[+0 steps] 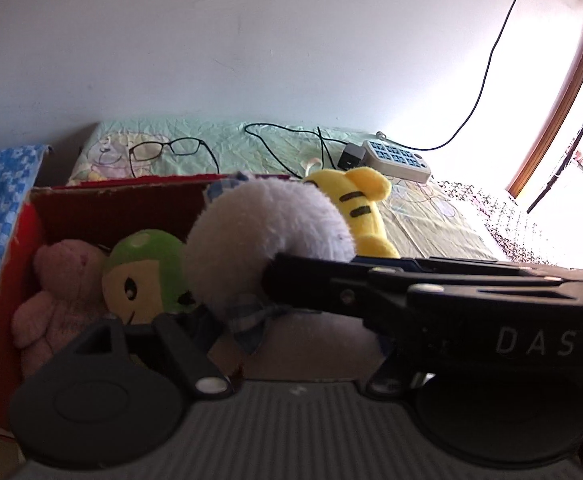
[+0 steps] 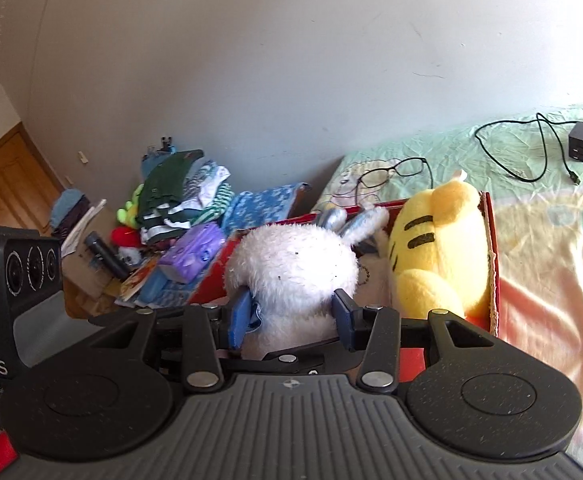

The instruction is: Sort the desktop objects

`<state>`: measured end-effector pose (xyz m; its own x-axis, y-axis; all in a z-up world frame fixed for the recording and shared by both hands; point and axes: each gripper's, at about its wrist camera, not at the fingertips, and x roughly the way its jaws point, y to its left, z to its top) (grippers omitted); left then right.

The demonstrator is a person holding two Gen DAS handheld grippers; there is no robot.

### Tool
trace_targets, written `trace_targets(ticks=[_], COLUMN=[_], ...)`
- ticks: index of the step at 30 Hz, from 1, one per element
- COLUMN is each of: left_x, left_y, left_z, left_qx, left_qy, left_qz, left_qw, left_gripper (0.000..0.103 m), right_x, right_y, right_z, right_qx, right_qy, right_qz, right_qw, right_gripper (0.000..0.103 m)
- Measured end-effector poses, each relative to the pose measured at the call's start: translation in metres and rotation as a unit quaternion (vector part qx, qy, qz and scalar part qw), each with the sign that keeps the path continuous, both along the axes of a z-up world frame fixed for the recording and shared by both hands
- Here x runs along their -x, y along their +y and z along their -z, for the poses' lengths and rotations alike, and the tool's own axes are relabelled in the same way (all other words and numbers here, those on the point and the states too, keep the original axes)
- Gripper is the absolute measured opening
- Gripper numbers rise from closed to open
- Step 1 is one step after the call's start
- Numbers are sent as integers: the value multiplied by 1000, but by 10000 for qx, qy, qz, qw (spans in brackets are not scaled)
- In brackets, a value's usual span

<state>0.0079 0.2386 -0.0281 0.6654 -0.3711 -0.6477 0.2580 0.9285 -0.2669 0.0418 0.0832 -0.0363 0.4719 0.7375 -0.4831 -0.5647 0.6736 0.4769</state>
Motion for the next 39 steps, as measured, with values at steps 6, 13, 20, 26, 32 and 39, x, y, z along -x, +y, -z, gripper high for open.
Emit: trace_targets(ticks=[6,13,20,26,32,39], left_x=[-12,-25,-13,-15,-10,-7], left_y=[12,12,-1,-7,-4,7], left_z=[9,17,26,29,27,17], left_qx=[17,-179,-488,-661,-635,-421], left_qy=[65,58,-53,-90,-108,-96], left_qz=[86,72,270,283,313,232], left_qw=[9999,9998,9984,9974,9974,9988], left_gripper=[73,74,82,83,83,84], right_x=[-8,-23,-16,-20,-16,-11], right_y=[10,19,9,-2,-4,-7], right_z=[8,13,24,34,32,22], right_qx=[65,323,352,58,35,120], right_qy=[38,-189,-62,285,260,75], right_qz=[71,-214,-374,-303,-276,-59], right_qw=[9999,9991,9987,9991,9993,9999], right_gripper=[47,47,47,46,53,63])
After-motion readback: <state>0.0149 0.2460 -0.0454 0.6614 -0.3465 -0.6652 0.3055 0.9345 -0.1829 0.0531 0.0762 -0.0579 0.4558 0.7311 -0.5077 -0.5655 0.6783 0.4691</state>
